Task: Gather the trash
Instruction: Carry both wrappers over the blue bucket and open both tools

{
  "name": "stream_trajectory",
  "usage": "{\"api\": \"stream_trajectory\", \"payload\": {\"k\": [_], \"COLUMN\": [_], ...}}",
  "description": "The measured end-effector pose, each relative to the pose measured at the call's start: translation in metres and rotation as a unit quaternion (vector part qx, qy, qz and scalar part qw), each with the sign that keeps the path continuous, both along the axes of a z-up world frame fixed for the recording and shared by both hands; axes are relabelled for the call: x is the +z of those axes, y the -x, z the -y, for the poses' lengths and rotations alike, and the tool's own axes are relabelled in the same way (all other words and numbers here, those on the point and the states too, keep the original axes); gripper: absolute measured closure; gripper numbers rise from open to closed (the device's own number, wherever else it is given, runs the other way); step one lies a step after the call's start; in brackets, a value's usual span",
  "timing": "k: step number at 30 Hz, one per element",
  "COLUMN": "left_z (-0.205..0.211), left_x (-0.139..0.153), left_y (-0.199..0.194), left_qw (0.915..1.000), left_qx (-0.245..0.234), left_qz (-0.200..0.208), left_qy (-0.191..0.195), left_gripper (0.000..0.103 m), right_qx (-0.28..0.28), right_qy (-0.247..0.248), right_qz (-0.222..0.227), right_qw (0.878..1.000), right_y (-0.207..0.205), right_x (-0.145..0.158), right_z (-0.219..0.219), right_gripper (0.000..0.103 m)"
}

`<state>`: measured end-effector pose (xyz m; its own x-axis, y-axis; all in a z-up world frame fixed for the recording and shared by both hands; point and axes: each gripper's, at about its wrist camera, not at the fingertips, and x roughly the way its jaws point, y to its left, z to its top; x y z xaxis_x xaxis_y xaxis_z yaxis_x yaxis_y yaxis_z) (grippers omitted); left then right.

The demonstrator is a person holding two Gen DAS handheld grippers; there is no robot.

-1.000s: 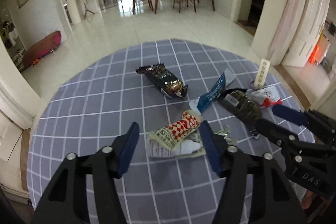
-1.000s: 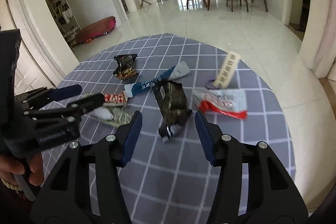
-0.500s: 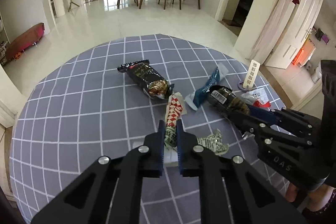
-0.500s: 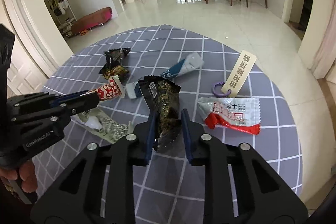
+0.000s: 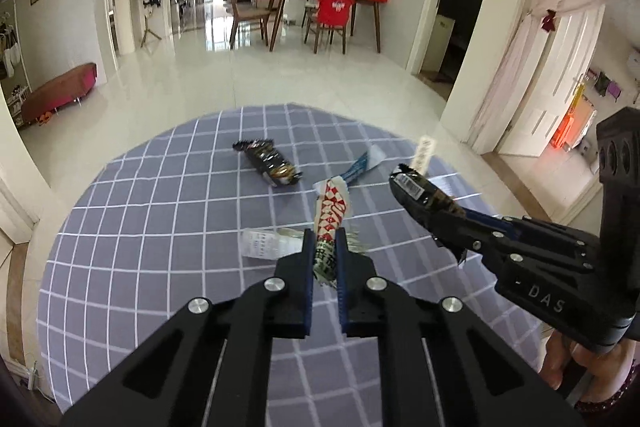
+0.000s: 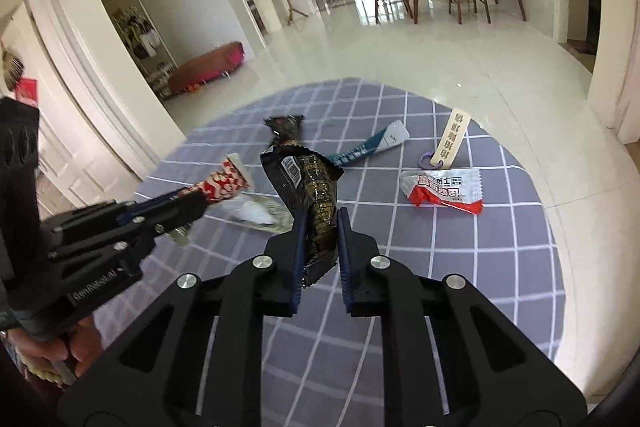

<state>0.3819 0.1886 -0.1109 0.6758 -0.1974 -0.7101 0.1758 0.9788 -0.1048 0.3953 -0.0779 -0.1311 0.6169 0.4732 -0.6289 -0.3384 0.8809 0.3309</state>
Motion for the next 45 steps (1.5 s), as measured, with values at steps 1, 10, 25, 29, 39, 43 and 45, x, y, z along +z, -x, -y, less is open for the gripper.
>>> {"api": "stream_trajectory", "payload": {"k": [1, 10, 25, 29, 39, 43, 45], "left_z": [0.007, 0.087, 0.315, 0.355, 0.38, 0.384, 0.381], "left_x": [0.005, 0.026, -0.048, -0.076, -0.111, -0.111, -0.108], "left_y": [0.008, 0.067, 0.111, 0.113, 0.112, 0.114, 0.109], "left_qw": [1.0, 0.9976, 0.9707, 0.9628, 0.9707, 0.9719, 0.9725], "left_qx": [-0.003, -0.06, -0.236, -0.259, -0.216, -0.212, -0.209], "left_qz": [0.008, 0.035, -0.043, -0.076, -0.097, -0.093, -0.091], "left_qy": [0.001, 0.001, -0.003, -0.002, -0.04, -0.045, -0.048], "left_gripper": [0.094, 0.094, 0.094, 0.092, 0.027, 0.027, 0.027], "right_qx": [-0.001, -0.049, -0.255, -0.298, -0.33, -0.322, -0.319], "right_qy": [-0.006, -0.042, -0.032, -0.038, -0.038, -0.039, -0.04], "right_qz": [0.005, 0.039, 0.036, 0.036, 0.003, -0.004, -0.005], "right_qw": [1.0, 0.997, 0.966, 0.953, 0.943, 0.946, 0.947], "right_y": [0.008, 0.087, 0.214, 0.238, 0.247, 0.235, 0.232], "right_x": [0.005, 0.026, -0.03, -0.046, -0.082, -0.088, -0.091], "right_z": [0.005, 0.094, 0.291, 0.324, 0.36, 0.353, 0.352], "right_gripper": [0.088, 0.088, 0.088, 0.088, 0.088, 0.088, 0.088]}}
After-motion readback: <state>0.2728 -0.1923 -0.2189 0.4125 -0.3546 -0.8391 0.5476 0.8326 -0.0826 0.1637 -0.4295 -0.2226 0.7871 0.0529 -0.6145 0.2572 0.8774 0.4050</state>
